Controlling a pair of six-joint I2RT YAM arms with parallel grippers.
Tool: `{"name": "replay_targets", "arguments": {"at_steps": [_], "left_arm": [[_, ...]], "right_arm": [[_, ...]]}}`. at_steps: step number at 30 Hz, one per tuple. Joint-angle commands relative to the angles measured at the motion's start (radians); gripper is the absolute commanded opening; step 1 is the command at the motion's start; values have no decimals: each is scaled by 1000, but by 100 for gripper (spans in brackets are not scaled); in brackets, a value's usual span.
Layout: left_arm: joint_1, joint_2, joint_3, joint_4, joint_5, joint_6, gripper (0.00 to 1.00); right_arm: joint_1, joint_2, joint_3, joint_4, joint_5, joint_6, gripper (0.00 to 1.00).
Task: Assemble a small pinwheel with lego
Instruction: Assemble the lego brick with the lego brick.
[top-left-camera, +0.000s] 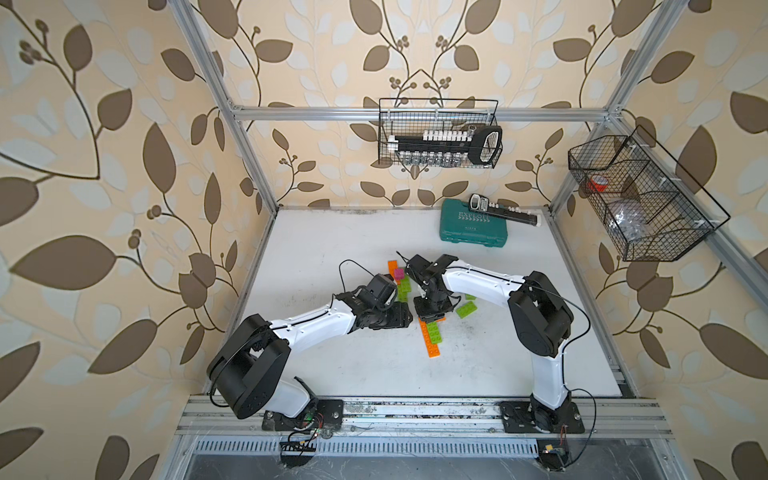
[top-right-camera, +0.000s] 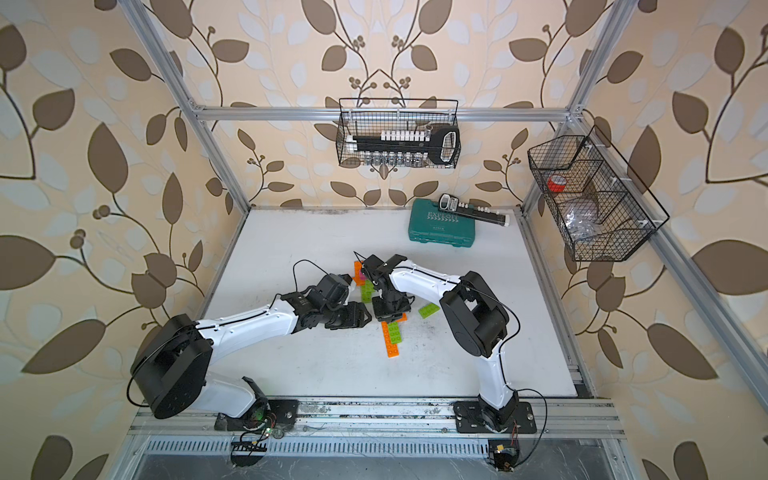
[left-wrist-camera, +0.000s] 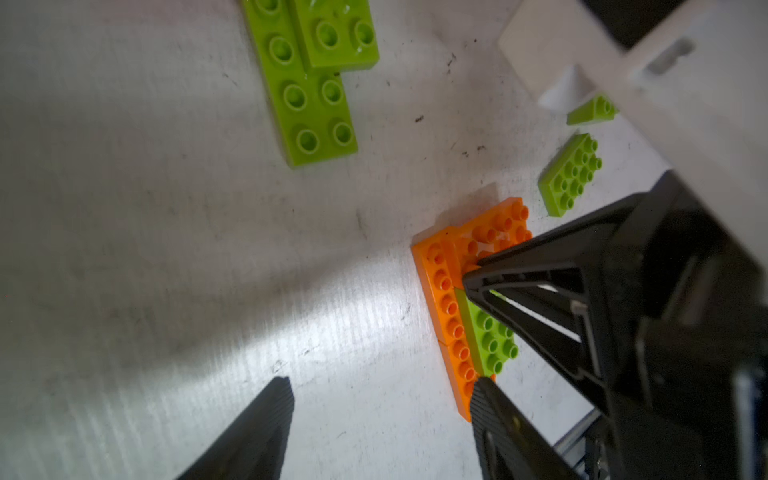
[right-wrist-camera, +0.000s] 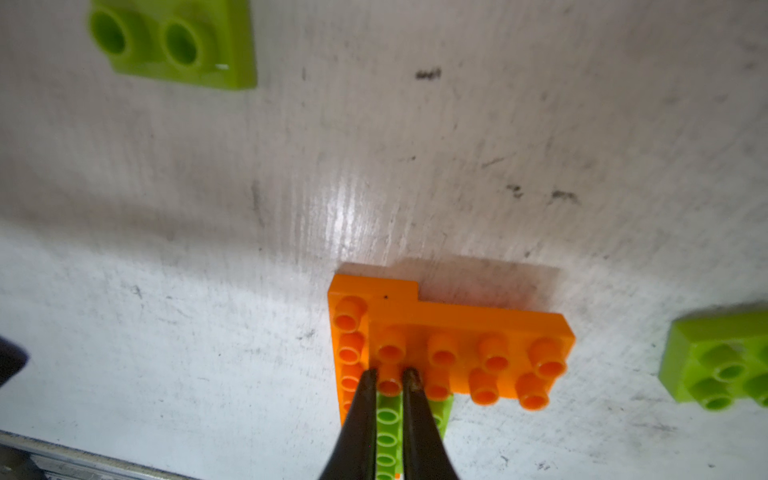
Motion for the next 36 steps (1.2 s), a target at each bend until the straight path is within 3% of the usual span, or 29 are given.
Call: {"name": "replay_targets", "arguments": {"at_steps": [1,19,36], "left_arm": [[12,-40,-18,0,-34,-22,71],[12,-50,-41,8,-37,-34,71],[13,-55,-25,-10,-38,-22,70]], "right_arm": [[13,42,-16,-92,63,32,11],[59,92,-8,-95,84,48,9],[56,56,73,-127,86,30,17]]}}
